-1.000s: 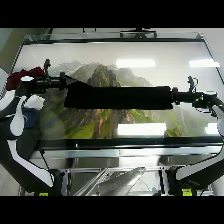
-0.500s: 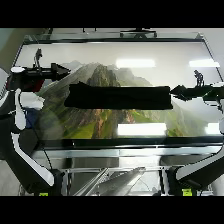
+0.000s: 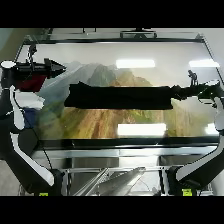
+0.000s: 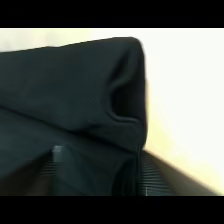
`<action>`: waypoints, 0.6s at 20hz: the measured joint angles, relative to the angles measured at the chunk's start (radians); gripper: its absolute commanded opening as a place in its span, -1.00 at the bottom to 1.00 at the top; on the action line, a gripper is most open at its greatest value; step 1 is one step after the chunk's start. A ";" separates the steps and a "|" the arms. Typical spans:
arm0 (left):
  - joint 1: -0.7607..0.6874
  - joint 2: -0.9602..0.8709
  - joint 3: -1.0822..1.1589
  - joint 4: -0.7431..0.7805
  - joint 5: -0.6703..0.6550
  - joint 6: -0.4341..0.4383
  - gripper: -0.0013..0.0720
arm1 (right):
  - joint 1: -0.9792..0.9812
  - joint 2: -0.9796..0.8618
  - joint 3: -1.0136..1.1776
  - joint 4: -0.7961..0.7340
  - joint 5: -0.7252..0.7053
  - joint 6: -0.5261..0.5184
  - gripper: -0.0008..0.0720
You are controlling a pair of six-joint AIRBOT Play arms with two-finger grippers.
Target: Fold the shirts.
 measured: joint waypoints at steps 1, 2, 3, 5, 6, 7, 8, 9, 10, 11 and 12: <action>-0.012 0.000 0.001 0.000 -0.010 0.000 -0.20 | 0.011 -0.005 0.000 0.005 0.008 -0.008 -0.01; -0.026 0.000 0.002 0.000 -0.019 0.000 -0.20 | 0.023 -0.008 0.000 0.003 0.017 -0.021 -0.56; -0.040 0.000 0.003 0.000 -0.028 -0.001 -0.20 | 0.030 -0.012 0.000 0.002 0.025 -0.028 -0.92; -0.073 0.000 0.003 0.001 -0.049 -0.004 -0.58 | 0.039 -0.015 0.001 -0.002 0.039 -0.039 -0.92; -0.092 0.000 0.004 0.002 -0.056 -0.004 -0.95 | 0.040 -0.016 0.003 0.000 0.045 -0.042 -0.93; -0.113 0.000 0.004 0.009 -0.057 -0.003 -0.97 | 0.042 -0.015 0.008 -0.002 0.048 -0.042 -0.93; -0.140 0.000 0.004 0.019 -0.058 -0.003 -0.97 | 0.043 -0.013 0.017 -0.003 0.053 -0.042 -0.93; -0.173 0.000 0.004 0.033 -0.051 -0.003 -0.97 | 0.043 -0.009 0.032 -0.002 0.063 -0.039 -0.93; -0.209 -0.001 0.004 0.055 -0.039 -0.003 -0.97 | 0.043 -0.003 0.051 0.004 0.080 -0.026 -0.93; -0.253 -0.003 0.004 0.088 -0.015 -0.003 -0.97 | 0.043 0.003 0.074 0.008 0.102 -0.011 -0.93; -0.300 -0.008 0.004 0.122 0.015 -0.012 -0.97 | 0.044 0.010 0.097 0.011 0.128 0.006 -0.93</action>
